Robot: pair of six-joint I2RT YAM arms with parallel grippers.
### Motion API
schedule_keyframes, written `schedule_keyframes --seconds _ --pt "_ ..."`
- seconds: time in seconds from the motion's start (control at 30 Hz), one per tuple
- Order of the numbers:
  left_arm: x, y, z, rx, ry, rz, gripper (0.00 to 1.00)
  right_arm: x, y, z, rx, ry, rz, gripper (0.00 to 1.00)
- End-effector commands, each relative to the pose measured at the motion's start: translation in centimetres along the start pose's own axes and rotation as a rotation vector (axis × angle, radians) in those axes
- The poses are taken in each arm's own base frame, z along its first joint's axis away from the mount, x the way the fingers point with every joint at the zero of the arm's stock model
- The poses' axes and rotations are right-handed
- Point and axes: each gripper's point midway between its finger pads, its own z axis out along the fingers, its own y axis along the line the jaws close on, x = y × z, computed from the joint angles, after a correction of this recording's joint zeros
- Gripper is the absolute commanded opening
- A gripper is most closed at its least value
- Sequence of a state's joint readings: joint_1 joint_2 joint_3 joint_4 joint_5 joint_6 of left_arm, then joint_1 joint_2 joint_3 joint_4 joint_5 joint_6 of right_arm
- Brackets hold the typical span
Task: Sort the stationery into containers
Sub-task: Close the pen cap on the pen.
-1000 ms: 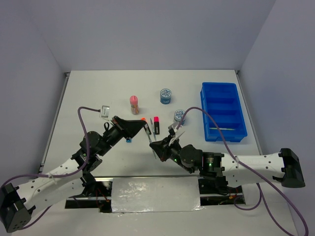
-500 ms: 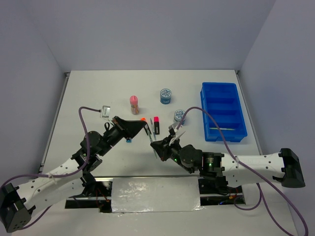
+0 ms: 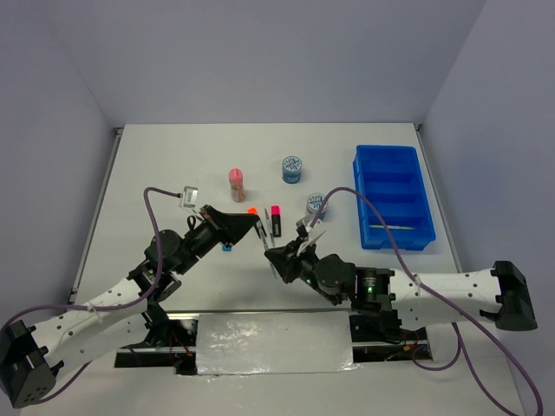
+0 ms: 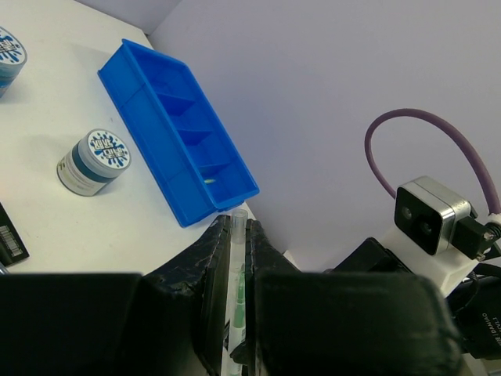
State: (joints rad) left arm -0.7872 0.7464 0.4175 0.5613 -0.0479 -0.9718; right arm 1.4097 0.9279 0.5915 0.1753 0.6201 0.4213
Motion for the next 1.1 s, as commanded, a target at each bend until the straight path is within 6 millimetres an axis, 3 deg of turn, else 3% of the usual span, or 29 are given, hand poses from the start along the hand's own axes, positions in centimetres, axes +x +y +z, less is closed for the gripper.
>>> schedule_keyframes --seconds 0.0,0.23,0.57,0.67,0.77,0.8,0.9,1.03,1.07 --pt "-1.8 -2.5 0.3 0.076 -0.051 0.01 0.0 -2.8 0.9 0.3 0.005 -0.063 0.025 0.0" --pt "-1.5 -3.0 0.3 0.099 -0.034 -0.011 0.0 -3.7 0.6 0.7 0.019 -0.084 0.014 0.0" --pt "-1.1 -2.6 0.2 0.092 -0.021 0.001 0.0 -6.9 -0.5 1.6 0.052 -0.126 0.005 0.0" --pt "-0.8 -2.7 0.4 0.102 -0.004 0.021 0.0 -7.9 0.4 1.8 0.017 -0.144 0.01 0.0" --pt "-0.5 -2.6 0.8 0.099 0.015 0.047 0.19 -8.5 2.0 2.0 -0.053 -0.156 0.001 0.0" --pt "-0.4 -2.6 0.9 0.101 0.023 0.055 0.35 -8.5 2.3 2.1 -0.07 -0.167 -0.013 0.0" --pt "-0.1 -2.9 1.2 0.107 0.055 0.091 0.46 -8.3 2.2 2.4 -0.07 -0.164 -0.025 0.0" --pt "0.2 -2.9 1.4 0.099 0.084 0.11 0.36 -8.2 2.0 2.4 -0.059 -0.163 -0.027 0.0" --pt "0.2 -3.0 1.4 0.107 0.084 0.11 0.22 -8.3 2.0 2.4 -0.058 -0.165 -0.026 0.0"
